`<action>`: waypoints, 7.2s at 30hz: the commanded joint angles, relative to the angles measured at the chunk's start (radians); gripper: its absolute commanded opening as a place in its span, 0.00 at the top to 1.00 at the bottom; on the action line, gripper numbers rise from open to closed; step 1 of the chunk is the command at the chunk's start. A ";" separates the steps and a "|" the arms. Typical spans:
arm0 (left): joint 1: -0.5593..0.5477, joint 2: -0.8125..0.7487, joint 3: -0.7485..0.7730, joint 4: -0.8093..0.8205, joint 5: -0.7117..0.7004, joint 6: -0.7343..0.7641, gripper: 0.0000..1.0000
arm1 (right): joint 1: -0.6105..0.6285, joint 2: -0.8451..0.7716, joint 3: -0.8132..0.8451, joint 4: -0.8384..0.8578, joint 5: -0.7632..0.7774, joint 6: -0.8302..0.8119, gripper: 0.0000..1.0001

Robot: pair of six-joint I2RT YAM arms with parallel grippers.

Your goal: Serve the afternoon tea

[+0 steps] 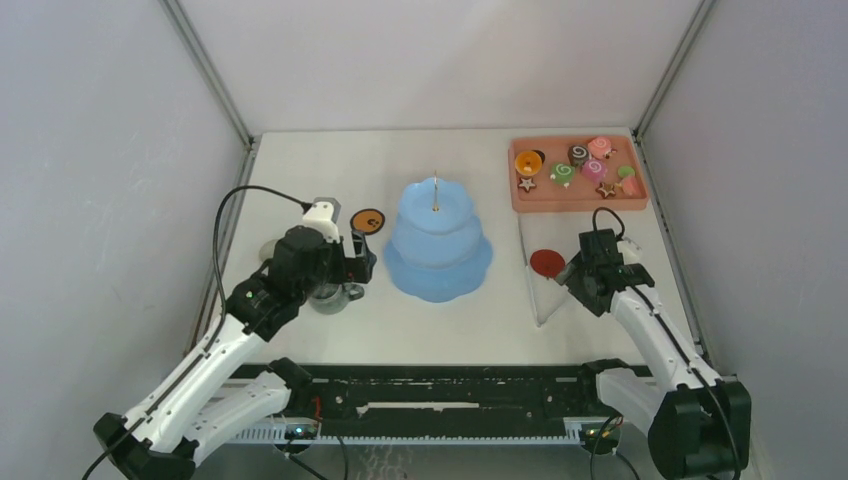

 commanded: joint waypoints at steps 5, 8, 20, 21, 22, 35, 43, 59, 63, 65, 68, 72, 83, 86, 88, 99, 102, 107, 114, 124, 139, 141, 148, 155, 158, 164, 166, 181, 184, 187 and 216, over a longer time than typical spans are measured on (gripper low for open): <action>-0.005 -0.011 0.041 0.069 0.072 -0.017 0.00 | -0.045 0.052 -0.032 0.129 -0.057 -0.017 0.32; -0.005 -0.036 0.021 0.091 0.075 -0.030 0.00 | -0.053 0.074 -0.060 0.177 -0.091 -0.037 0.35; -0.005 -0.035 -0.007 0.110 0.061 -0.041 0.00 | -0.043 0.152 -0.091 0.231 -0.089 -0.078 0.74; -0.005 -0.031 -0.006 0.112 0.063 -0.039 0.00 | -0.037 0.144 -0.091 0.224 -0.080 -0.082 0.75; -0.006 -0.027 -0.005 0.114 0.067 -0.039 0.00 | -0.029 0.138 -0.092 0.217 -0.071 -0.086 0.75; -0.006 0.002 0.005 0.133 0.081 -0.038 0.00 | 0.014 0.053 -0.088 0.171 -0.068 -0.142 0.22; -0.006 -0.004 -0.004 0.146 0.096 -0.064 0.00 | 0.158 0.047 -0.056 0.178 -0.078 -0.181 0.00; -0.007 -0.007 -0.033 0.178 0.119 -0.102 0.00 | 0.337 0.213 0.099 0.201 0.058 -0.207 0.23; -0.006 -0.015 -0.043 0.185 0.110 -0.109 0.00 | 0.344 0.324 0.122 0.244 0.061 -0.215 0.36; -0.007 -0.018 -0.046 0.186 0.104 -0.111 0.00 | 0.345 0.364 0.127 0.262 0.053 -0.221 0.47; -0.006 -0.022 -0.054 0.188 0.102 -0.115 0.00 | 0.358 0.383 0.129 0.261 0.046 -0.224 0.77; -0.007 -0.033 -0.065 0.189 0.095 -0.117 0.00 | 0.378 0.364 0.127 0.222 0.060 -0.218 0.97; -0.007 -0.042 -0.070 0.189 0.089 -0.113 0.00 | 0.403 0.128 0.127 -0.045 0.186 0.033 0.02; -0.006 -0.043 -0.072 0.188 0.084 -0.104 0.00 | 0.405 0.073 0.127 -0.161 0.175 0.218 0.00; -0.007 -0.046 -0.074 0.186 0.080 -0.102 0.00 | 0.406 0.059 0.127 -0.210 0.150 0.322 0.00; -0.007 -0.088 -0.100 0.175 0.066 -0.105 0.00 | 0.416 0.289 0.126 -0.202 0.055 0.535 0.00; -0.006 -0.102 -0.100 0.157 0.058 -0.093 0.00 | 0.416 0.314 0.127 -0.160 0.057 0.542 0.00; -0.007 -0.119 -0.104 0.149 0.055 -0.094 0.00 | 0.380 0.337 0.126 -0.109 0.079 0.516 0.00; -0.006 -0.112 -0.106 0.155 0.063 -0.093 0.00 | 0.333 0.441 0.123 -0.025 0.066 0.454 0.01; -0.006 -0.127 -0.108 0.143 0.061 -0.093 0.00 | 0.371 0.419 0.069 0.022 0.107 0.434 0.40; -0.006 -0.110 -0.107 0.141 0.063 -0.086 0.00 | 0.354 0.260 0.064 0.019 0.187 0.132 0.73; -0.006 -0.110 -0.106 0.143 0.060 -0.084 0.00 | 0.338 0.243 0.081 0.042 0.166 0.022 0.71; -0.006 -0.103 -0.101 0.141 0.047 -0.079 0.00 | 0.334 0.277 0.176 0.035 0.125 -0.272 1.00; -0.007 -0.106 -0.106 0.140 0.045 -0.084 0.00 | 0.389 0.374 0.193 0.071 0.058 -0.330 0.96; -0.006 -0.111 -0.108 0.138 0.042 -0.082 0.00 | 0.409 0.428 0.194 0.087 0.096 -0.328 0.92; -0.006 -0.113 -0.128 0.137 0.039 -0.086 0.00 | 0.410 0.518 0.200 0.111 0.124 -0.333 0.79; -0.006 -0.118 -0.130 0.137 0.040 -0.088 0.00 | 0.411 0.509 0.201 0.108 0.133 -0.326 0.65; -0.006 -0.129 -0.124 0.128 0.033 -0.085 0.00 | 0.322 0.242 0.186 0.154 0.046 -0.207 0.02; -0.006 -0.127 -0.125 0.128 0.033 -0.085 0.00 | 0.325 0.209 0.183 0.165 0.101 -0.161 0.00; -0.006 -0.124 -0.125 0.127 0.036 -0.087 0.00 | 0.327 0.196 0.176 0.202 0.125 -0.168 0.00; -0.006 -0.100 -0.113 0.116 0.027 -0.089 0.00 | 0.312 0.457 0.152 0.331 0.030 -0.270 0.03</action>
